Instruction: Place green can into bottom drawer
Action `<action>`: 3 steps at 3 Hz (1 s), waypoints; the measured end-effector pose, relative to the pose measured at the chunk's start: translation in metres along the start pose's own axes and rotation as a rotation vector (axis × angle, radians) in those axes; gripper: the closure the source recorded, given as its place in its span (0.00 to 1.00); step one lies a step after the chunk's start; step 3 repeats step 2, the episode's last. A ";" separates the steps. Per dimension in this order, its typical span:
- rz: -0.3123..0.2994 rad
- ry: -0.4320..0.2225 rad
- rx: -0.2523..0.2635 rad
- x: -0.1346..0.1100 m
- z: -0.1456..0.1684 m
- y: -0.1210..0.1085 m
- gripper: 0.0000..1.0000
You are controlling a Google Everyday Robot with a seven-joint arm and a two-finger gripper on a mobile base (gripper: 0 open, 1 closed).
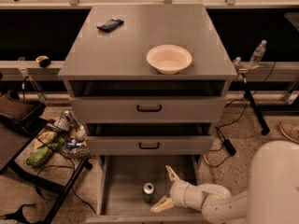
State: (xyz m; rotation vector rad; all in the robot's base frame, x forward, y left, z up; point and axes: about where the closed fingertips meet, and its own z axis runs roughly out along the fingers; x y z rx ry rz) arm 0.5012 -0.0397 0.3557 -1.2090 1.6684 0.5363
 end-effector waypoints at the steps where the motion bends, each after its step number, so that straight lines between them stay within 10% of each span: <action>1: -0.061 0.136 0.043 -0.055 -0.077 0.041 0.00; 3: -0.060 0.133 0.045 -0.055 -0.075 0.039 0.00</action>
Offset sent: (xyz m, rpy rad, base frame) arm -0.0382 -0.0181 0.0513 -0.0875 -0.0119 -0.0540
